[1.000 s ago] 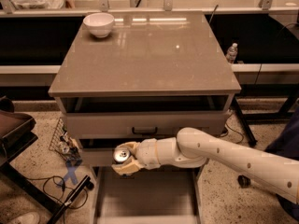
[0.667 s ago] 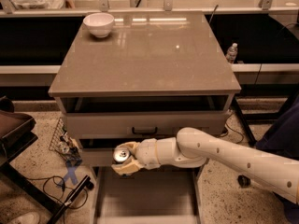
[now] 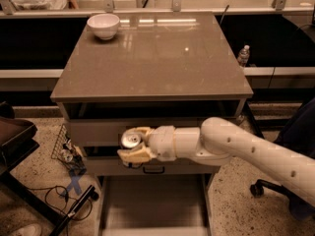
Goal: Pick pepsi can from bottom drawer and place on counter
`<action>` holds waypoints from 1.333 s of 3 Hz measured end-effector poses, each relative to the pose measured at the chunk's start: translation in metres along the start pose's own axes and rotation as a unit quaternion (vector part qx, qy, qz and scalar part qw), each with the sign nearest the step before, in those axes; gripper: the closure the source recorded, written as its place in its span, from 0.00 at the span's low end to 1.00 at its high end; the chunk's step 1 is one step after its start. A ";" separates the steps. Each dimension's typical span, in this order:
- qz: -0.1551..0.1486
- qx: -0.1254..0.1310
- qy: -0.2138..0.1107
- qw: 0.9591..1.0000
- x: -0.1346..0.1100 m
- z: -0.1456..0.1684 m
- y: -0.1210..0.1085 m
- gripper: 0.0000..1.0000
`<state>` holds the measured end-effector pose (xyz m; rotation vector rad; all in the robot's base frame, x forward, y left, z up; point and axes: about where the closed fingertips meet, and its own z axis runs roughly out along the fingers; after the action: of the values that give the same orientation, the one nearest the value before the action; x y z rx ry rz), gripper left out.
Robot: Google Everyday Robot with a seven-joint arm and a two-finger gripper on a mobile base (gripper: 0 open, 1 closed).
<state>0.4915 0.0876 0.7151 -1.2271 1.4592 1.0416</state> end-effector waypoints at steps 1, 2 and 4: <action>-0.003 0.045 -0.004 0.999 -0.077 -0.031 -0.006 1.00; -0.012 0.110 0.014 0.994 -0.158 -0.060 -0.032 1.00; -0.017 0.179 0.067 0.981 -0.222 -0.092 -0.117 1.00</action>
Offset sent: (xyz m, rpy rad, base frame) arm 0.0615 -0.0515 0.2358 -0.0893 -0.0821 -0.3379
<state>0.6100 0.0266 0.9469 -1.0716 1.6393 0.6454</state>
